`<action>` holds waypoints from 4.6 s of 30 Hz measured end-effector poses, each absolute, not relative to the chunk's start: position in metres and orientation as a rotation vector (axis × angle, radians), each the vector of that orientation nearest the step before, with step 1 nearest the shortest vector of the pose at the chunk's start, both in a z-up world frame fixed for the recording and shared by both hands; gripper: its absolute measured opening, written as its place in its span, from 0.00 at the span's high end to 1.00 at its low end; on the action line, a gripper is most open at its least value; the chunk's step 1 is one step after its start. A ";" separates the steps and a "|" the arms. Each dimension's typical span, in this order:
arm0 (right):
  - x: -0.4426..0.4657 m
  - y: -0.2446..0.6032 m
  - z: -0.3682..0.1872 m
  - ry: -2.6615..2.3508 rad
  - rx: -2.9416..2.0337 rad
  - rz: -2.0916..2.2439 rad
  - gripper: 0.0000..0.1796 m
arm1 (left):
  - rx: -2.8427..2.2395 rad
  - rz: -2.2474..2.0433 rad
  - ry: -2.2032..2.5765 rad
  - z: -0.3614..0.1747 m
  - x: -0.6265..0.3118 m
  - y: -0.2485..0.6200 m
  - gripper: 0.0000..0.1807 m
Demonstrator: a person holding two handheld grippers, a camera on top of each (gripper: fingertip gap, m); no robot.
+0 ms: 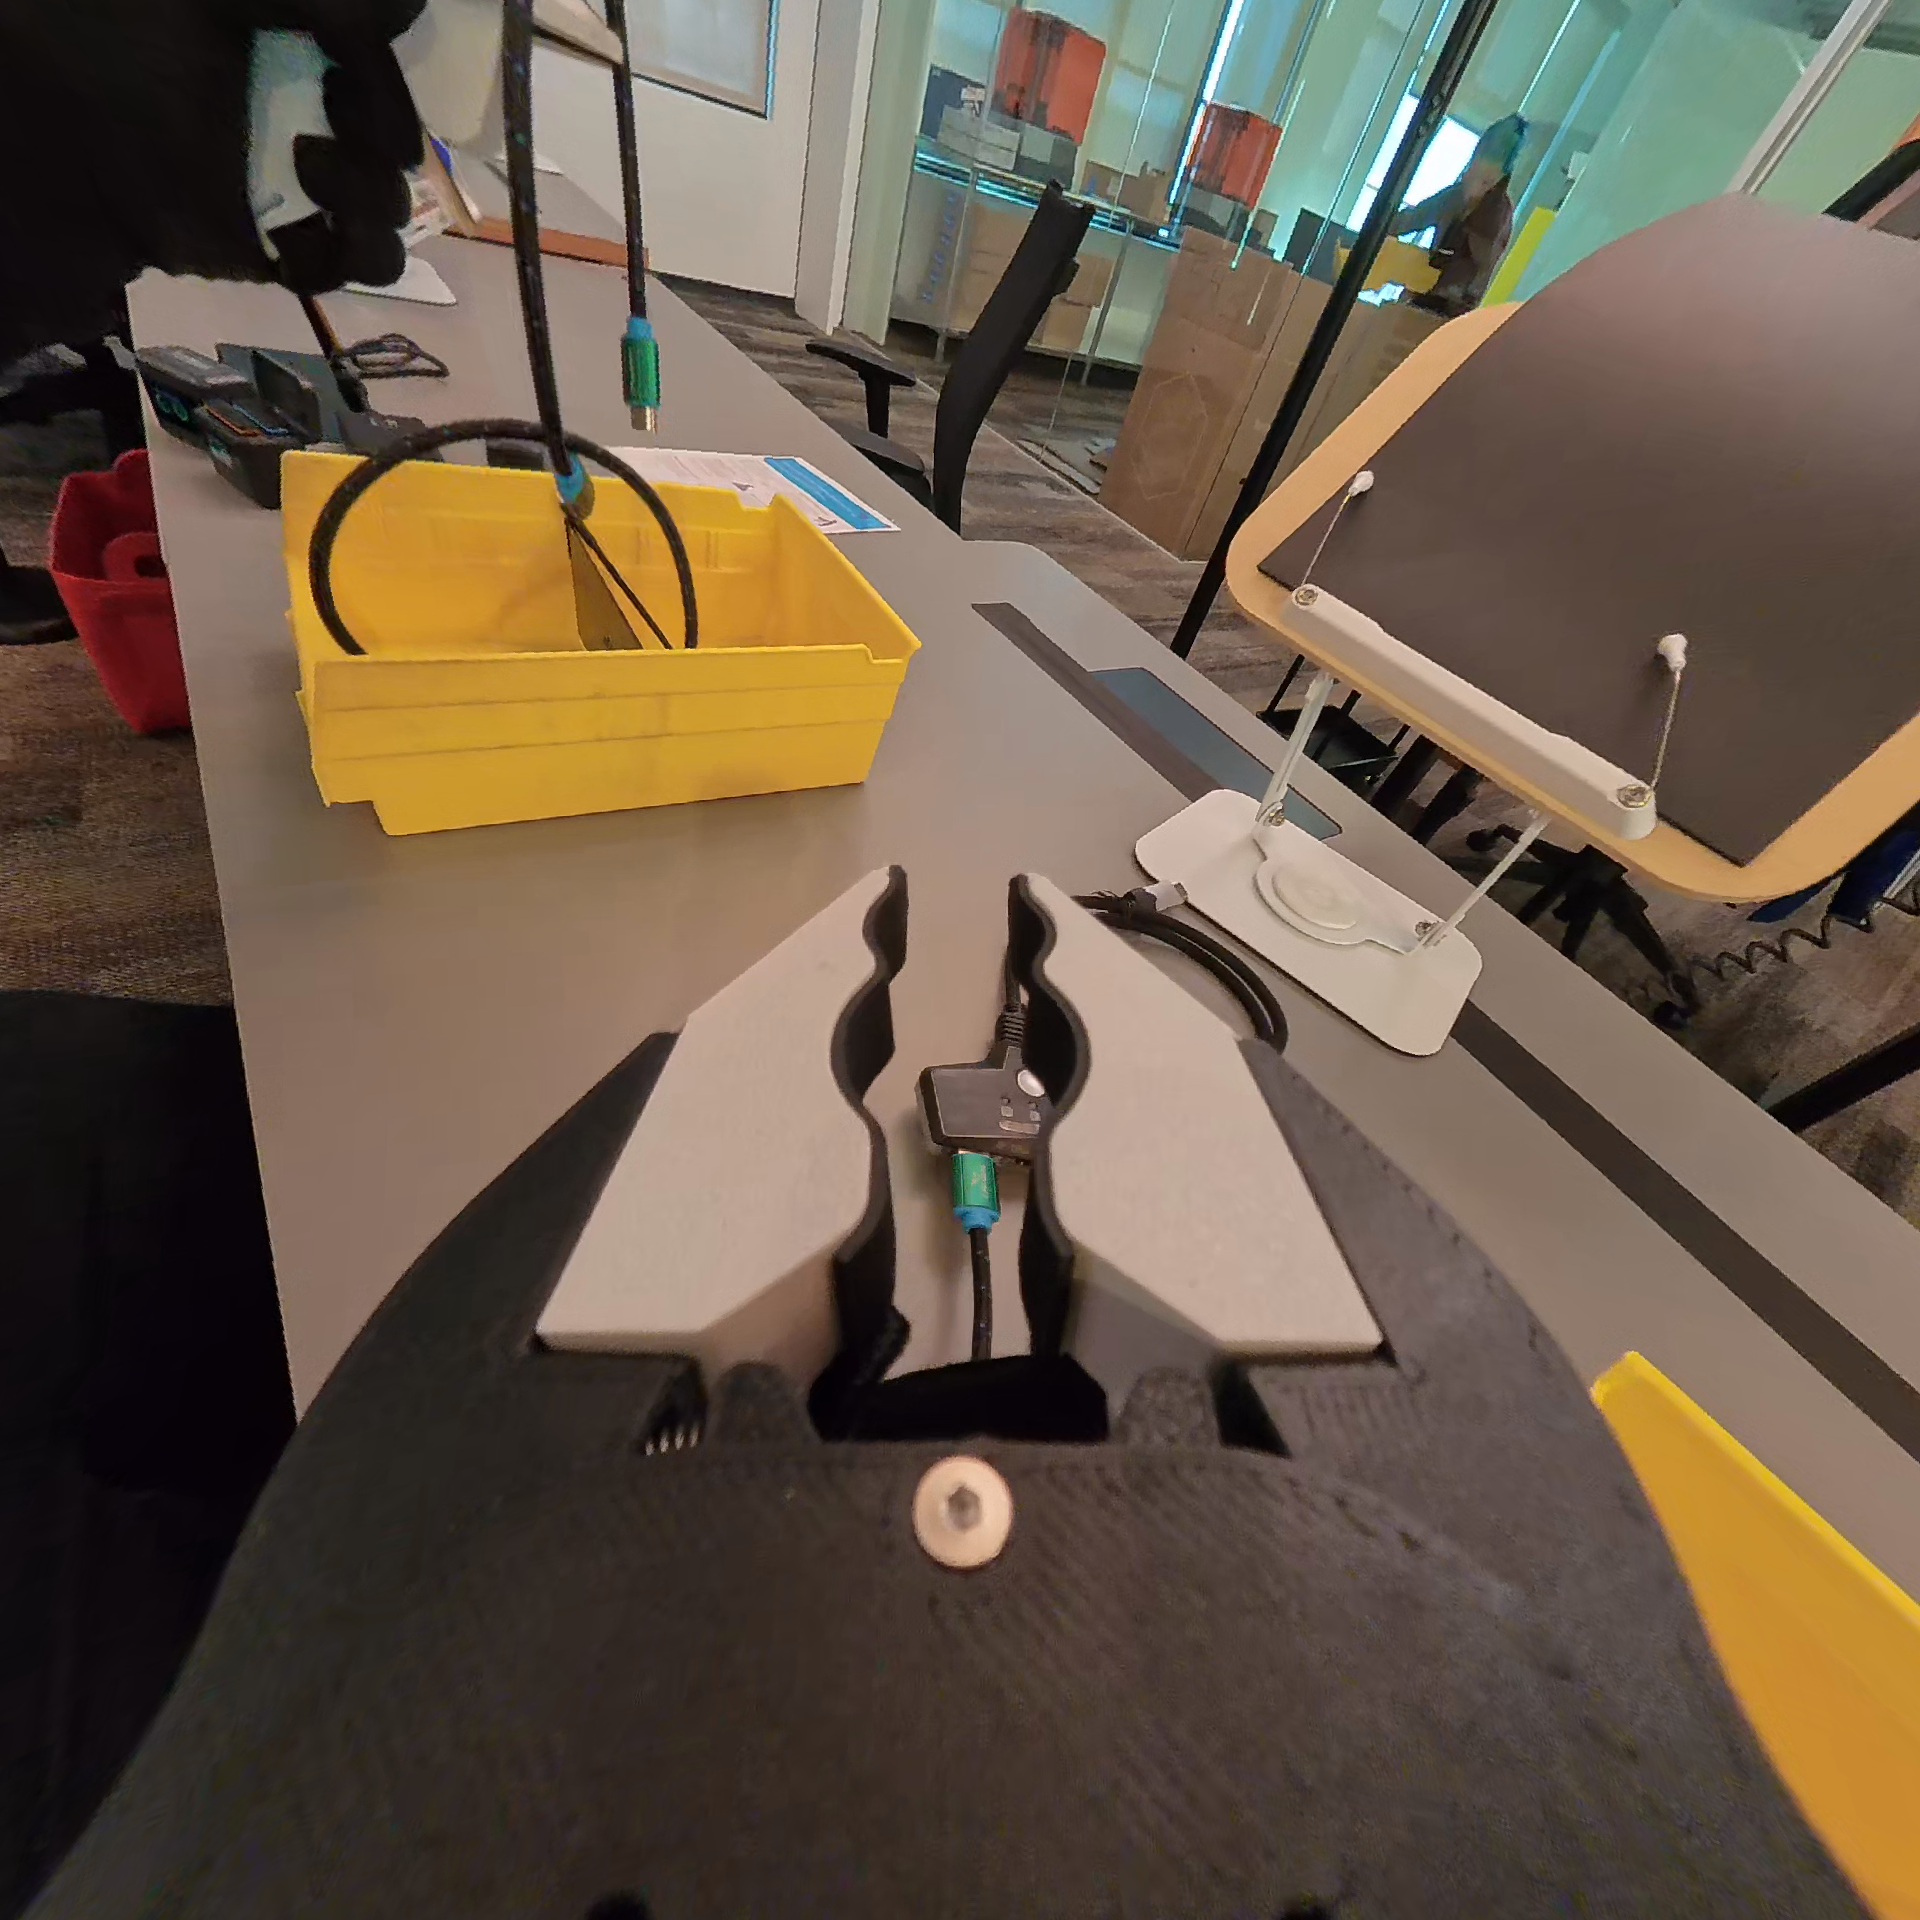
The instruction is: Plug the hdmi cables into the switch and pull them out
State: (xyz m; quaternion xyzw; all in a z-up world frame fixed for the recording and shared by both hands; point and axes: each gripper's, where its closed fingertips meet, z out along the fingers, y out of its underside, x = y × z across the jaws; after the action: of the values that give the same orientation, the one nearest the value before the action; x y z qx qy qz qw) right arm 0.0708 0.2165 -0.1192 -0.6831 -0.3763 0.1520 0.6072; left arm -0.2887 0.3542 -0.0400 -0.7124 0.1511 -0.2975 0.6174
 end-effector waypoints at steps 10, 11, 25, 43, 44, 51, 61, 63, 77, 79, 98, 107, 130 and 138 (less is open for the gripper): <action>0.076 0.217 -0.119 -0.858 -1.580 0.351 0.91 | -1.650 -0.600 0.170 -0.052 -0.356 0.365 0.98; 0.077 0.217 -0.118 -0.856 -1.580 0.352 0.91 | -1.655 -0.592 0.143 -0.055 -0.367 0.366 0.98; 0.067 0.214 -0.117 -0.880 -1.574 0.349 0.91 | -1.756 -0.625 0.066 -0.098 -0.399 0.363 0.98; 0.076 0.215 -0.116 -0.869 -1.578 0.336 0.91 | -1.994 -0.355 0.532 -0.145 -0.268 0.394 0.98; 0.077 0.215 -0.116 -0.868 -1.577 0.336 0.91 | -2.009 -0.384 0.534 -0.147 -0.261 0.393 0.98; 0.082 0.214 -0.109 -0.852 -1.563 0.339 0.91 | -2.040 -0.594 0.375 -0.133 -0.255 0.401 0.98; 0.085 0.209 -0.095 -0.839 -1.533 0.334 0.91 | -1.911 -0.586 0.318 -0.083 -0.252 0.406 0.98; 0.088 0.209 -0.092 -0.830 -1.527 0.336 0.90 | -1.889 -0.528 0.412 -0.070 -0.234 0.398 0.98; 0.070 0.200 -0.075 -0.852 -1.460 0.313 0.81 | -1.694 -0.215 1.173 -0.070 -0.023 0.323 0.98; 0.074 0.204 -0.073 -0.827 -1.459 0.264 0.80 | -1.670 -0.176 1.247 -0.083 -0.001 0.313 0.98; 0.101 0.225 -0.101 -0.784 -1.570 0.154 0.99 | -1.439 -0.143 1.507 -0.116 0.072 0.261 0.98; 0.106 0.223 -0.088 -0.728 -1.539 0.188 0.99 | -1.451 -0.224 1.426 -0.105 0.067 0.265 0.87; 0.119 0.211 -0.063 -0.683 -1.473 0.325 0.98 | -1.594 -0.350 1.420 -0.163 0.052 0.276 0.95; 0.140 0.211 -0.053 -0.636 -1.494 0.260 0.88 | -1.505 -0.027 1.358 -0.140 0.038 0.297 0.95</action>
State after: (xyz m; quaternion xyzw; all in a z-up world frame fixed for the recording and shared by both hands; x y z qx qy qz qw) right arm 0.1405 0.2107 -0.0535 -0.6658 -0.2831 0.1157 0.6805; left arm 0.0378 0.2972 -0.1402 -0.6301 0.5685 -0.0111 0.5288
